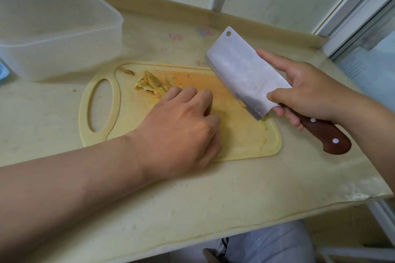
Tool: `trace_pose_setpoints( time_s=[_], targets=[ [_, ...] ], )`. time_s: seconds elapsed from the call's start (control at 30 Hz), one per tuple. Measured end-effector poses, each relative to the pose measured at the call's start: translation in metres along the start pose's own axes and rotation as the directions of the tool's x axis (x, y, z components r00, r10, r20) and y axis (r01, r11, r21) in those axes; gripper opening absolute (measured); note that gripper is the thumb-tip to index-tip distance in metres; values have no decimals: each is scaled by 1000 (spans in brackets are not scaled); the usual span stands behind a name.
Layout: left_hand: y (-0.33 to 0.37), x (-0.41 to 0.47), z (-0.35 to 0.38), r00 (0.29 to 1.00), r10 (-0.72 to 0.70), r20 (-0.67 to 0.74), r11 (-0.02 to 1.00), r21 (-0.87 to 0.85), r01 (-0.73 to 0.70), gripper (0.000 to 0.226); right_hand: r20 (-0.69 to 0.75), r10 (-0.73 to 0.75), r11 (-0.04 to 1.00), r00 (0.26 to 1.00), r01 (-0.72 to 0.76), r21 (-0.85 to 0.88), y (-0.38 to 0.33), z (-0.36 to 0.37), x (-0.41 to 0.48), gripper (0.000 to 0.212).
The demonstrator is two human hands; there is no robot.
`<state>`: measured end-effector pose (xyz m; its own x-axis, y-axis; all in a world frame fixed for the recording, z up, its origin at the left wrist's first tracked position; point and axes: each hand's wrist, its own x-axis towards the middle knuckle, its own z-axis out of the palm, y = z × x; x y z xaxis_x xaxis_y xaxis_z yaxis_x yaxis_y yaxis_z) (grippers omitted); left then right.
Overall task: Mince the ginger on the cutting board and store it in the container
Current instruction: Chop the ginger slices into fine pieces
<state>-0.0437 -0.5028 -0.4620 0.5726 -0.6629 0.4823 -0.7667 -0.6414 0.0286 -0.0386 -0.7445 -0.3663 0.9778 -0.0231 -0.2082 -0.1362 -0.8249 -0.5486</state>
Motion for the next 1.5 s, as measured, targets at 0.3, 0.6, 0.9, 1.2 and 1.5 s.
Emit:
trace_pose_setpoints(
  time_s=[0.3, 0.6, 0.9, 1.2, 1.5],
  targets=[
    [4, 4, 1, 980, -126, 156, 989, 97, 112, 67, 16, -81, 997, 997, 82, -5, -19, 6, -21, 94],
    [6, 7, -6, 943, -149, 297, 986, 111, 120, 75, -55, -57, 998, 997, 57, -16, -19, 1, -25, 92],
    [8, 8, -9, 967, -153, 205, 983, 131, 128, 49, -4, -17, 995, 1000, 18, 103, -16, 1, -53, 90],
    [8, 5, -5, 966, -217, 139, 969, 150, 196, 36, 130, -32, 998, 991, 25, 55, 2, 3, -35, 91],
    [5, 5, -3, 967, -211, 142, 973, 128, 194, 40, 17, -42, 999, 999, 42, -19, 8, -7, 5, 88]
  ],
)
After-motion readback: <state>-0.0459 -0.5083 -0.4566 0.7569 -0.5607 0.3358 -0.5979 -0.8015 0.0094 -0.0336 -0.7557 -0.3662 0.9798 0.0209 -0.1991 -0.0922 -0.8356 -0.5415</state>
